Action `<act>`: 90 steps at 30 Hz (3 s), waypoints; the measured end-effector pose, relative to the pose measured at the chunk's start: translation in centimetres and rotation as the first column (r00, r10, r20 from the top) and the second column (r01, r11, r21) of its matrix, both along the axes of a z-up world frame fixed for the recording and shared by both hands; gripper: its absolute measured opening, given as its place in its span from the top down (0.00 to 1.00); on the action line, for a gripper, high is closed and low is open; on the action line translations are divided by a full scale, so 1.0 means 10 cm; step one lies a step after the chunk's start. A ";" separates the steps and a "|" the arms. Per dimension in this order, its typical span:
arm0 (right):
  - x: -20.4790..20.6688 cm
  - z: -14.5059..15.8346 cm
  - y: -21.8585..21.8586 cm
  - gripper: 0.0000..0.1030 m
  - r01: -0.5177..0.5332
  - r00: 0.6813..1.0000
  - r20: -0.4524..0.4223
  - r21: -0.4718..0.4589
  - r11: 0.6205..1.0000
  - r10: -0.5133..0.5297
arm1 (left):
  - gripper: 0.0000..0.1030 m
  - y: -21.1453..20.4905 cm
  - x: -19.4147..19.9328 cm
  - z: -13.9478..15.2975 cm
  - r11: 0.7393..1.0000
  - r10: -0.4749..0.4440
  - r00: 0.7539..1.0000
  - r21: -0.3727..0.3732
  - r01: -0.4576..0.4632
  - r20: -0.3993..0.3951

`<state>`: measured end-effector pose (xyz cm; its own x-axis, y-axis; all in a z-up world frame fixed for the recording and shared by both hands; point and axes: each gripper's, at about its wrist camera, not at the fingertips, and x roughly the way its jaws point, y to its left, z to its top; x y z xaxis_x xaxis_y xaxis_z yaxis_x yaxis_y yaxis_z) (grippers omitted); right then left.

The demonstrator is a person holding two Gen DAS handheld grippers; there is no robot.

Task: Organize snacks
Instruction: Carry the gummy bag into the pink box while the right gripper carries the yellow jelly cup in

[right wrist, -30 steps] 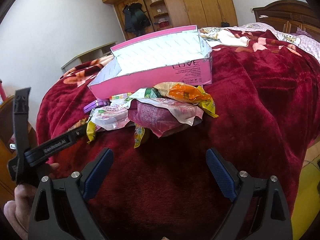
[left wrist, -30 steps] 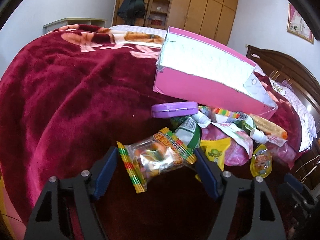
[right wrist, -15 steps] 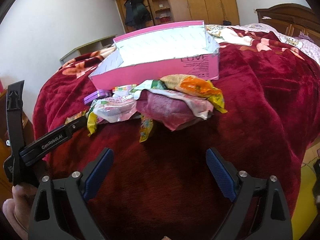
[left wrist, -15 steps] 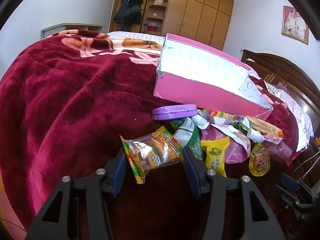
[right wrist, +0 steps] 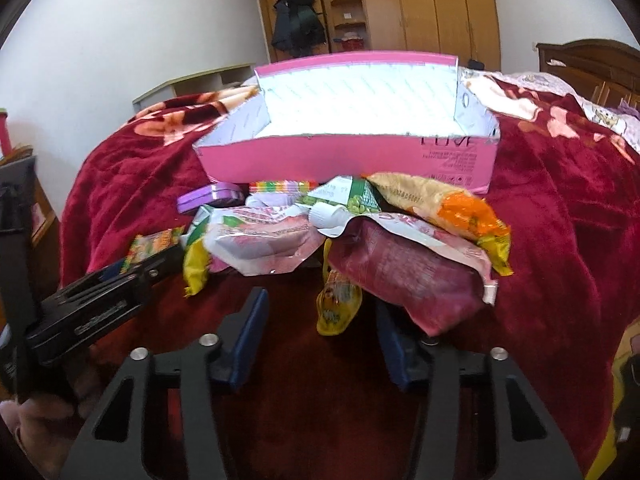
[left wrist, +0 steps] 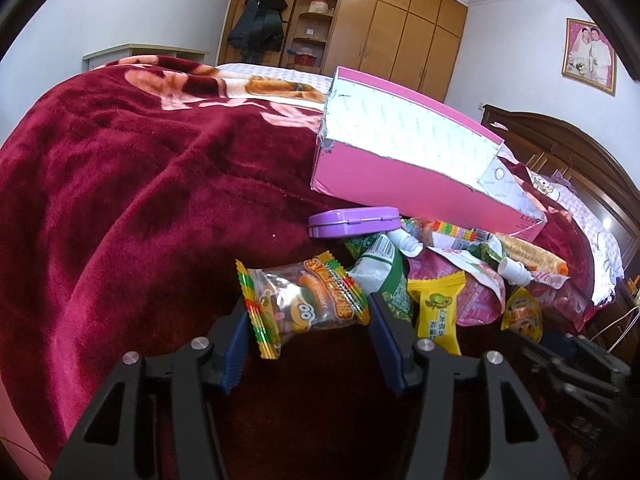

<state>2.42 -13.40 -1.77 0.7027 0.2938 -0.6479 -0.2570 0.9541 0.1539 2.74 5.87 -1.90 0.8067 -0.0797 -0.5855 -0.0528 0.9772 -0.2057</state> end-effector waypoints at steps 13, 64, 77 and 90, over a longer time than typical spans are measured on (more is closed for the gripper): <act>0.02 -0.02 -0.11 0.76 0.043 0.999 -0.009 0.027 0.999 -0.043 | 0.49 -0.05 -0.03 0.01 1.000 0.006 1.000 0.024 -0.006 -0.002; 0.29 0.79 -0.38 0.78 -0.043 0.984 0.175 0.071 0.997 0.030 | 0.51 -0.65 0.56 0.86 0.984 -0.158 0.981 0.094 0.149 0.108; 0.94 0.73 -0.61 0.78 0.030 0.992 0.119 0.073 0.997 -0.038 | 0.51 -0.74 1.24 0.73 0.981 -0.157 0.987 0.123 0.152 0.036; 1.15 0.60 -0.70 0.78 0.064 0.996 0.066 0.057 0.996 -0.068 | 0.51 -0.72 1.50 0.51 0.985 -0.120 0.992 0.119 0.125 -0.050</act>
